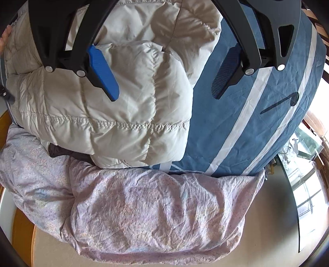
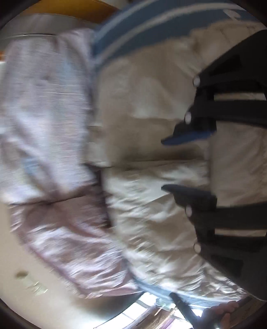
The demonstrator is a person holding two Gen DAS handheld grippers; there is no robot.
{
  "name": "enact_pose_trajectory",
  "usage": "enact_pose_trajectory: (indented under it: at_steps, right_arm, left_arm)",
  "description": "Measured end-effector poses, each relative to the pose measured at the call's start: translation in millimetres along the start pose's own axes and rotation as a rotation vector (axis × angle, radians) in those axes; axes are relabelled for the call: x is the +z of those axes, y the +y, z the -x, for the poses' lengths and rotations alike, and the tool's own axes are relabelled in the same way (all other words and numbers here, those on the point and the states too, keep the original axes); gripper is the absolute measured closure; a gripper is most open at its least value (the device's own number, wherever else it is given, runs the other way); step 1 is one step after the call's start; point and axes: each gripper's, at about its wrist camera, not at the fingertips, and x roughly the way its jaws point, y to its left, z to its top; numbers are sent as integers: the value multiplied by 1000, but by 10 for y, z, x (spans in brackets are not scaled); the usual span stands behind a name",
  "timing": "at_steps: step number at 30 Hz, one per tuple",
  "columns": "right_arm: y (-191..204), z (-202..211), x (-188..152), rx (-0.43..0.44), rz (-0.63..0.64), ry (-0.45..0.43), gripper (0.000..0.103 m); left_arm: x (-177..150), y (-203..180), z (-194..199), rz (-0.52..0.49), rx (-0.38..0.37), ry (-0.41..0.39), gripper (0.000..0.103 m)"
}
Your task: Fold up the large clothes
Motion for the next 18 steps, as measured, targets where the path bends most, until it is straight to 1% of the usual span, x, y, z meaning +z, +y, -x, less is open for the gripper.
enact_pose_trajectory:
  at_steps: [1, 3, 4, 6, 8, 9, 10, 13, 18]
  right_arm:
    - [60, -1, 22, 24, 28, 3, 60]
    - [138, -93, 61, 54, 57, 36, 65]
    - [184, -196, 49, 72, 73, 77, 67]
    - [227, -319, 15, 60, 84, 122, 68]
    - [205, -509, -35, 32, 76, 192, 69]
    - [170, -614, -65, 30, 65, 234, 70]
    - [158, -653, -88, 32, 60, 251, 70]
    - [161, -752, -120, 39, 52, 282, 69]
    - [83, -879, -136, 70, 24, 300, 69]
  left_arm:
    - [17, -20, -3, -1, -5, -3, 11]
    - [35, -62, -13, -6, -18, -9, 11]
    - [38, -91, -27, -12, -19, -10, 11]
    - [32, -137, -78, -25, -10, 1, 11]
    - [16, -163, -174, -30, 1, 28, 11]
    - [3, -168, -225, -30, 4, 44, 11]
    - [-7, -170, -265, -30, 5, 55, 11]
    - [-34, -162, -404, -16, -2, 92, 10]
    - [-55, -144, -545, 0, 2, 123, 8]
